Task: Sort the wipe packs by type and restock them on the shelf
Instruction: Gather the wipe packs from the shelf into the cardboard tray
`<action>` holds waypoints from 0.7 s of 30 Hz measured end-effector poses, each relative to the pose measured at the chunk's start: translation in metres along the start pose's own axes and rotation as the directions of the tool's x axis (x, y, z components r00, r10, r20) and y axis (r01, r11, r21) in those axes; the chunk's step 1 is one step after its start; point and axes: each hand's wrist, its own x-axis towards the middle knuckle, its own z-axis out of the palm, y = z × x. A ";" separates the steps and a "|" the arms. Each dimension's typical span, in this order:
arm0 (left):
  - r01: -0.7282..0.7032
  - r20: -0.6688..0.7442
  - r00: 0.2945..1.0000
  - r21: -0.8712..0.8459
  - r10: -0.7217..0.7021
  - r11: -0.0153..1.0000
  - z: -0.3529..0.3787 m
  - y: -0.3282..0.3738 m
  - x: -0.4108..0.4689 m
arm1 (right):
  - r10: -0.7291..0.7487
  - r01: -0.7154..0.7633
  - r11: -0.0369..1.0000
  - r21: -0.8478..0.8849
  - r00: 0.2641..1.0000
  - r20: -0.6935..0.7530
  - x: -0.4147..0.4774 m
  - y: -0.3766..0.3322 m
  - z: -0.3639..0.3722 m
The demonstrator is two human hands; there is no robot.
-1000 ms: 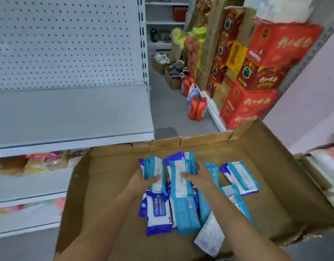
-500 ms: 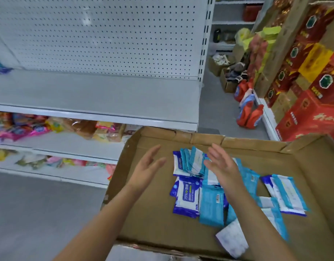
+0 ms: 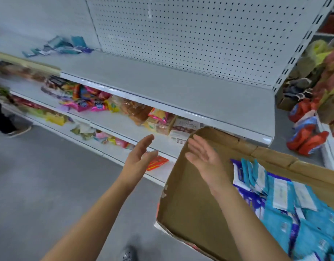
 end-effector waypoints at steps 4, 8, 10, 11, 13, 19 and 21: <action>0.039 -0.059 0.997 -0.053 -0.042 0.998 -0.084 -0.036 0.030 | 0.024 -0.024 1.000 -0.003 0.999 0.033 0.049 0.007 0.088; 0.100 -0.070 0.992 -0.101 -0.108 0.990 -0.167 -0.069 0.059 | 0.091 -0.091 0.996 0.003 0.995 0.052 0.091 0.016 0.178; 0.119 -0.070 0.989 -0.123 -0.128 0.985 -0.199 -0.082 0.072 | 0.112 -0.111 0.994 -0.016 0.992 0.058 0.109 0.020 0.214; 0.128 -0.074 0.988 -0.134 -0.139 0.983 -0.212 -0.087 0.080 | 0.123 -0.122 0.992 -0.020 0.991 0.057 0.118 0.022 0.228; 0.142 -0.083 0.984 -0.160 -0.157 0.977 -0.235 -0.098 0.095 | 0.144 -0.144 0.990 -0.012 0.988 0.059 0.136 0.026 0.252; 0.143 -0.110 0.980 -0.206 -0.168 0.968 -0.281 -0.123 0.153 | 0.202 -0.200 0.979 -0.027 0.976 0.085 0.206 0.040 0.301; 0.143 -0.118 0.978 -0.221 -0.172 0.965 -0.296 -0.127 0.179 | 0.200 -0.198 0.980 -0.028 0.975 0.095 0.240 0.042 0.317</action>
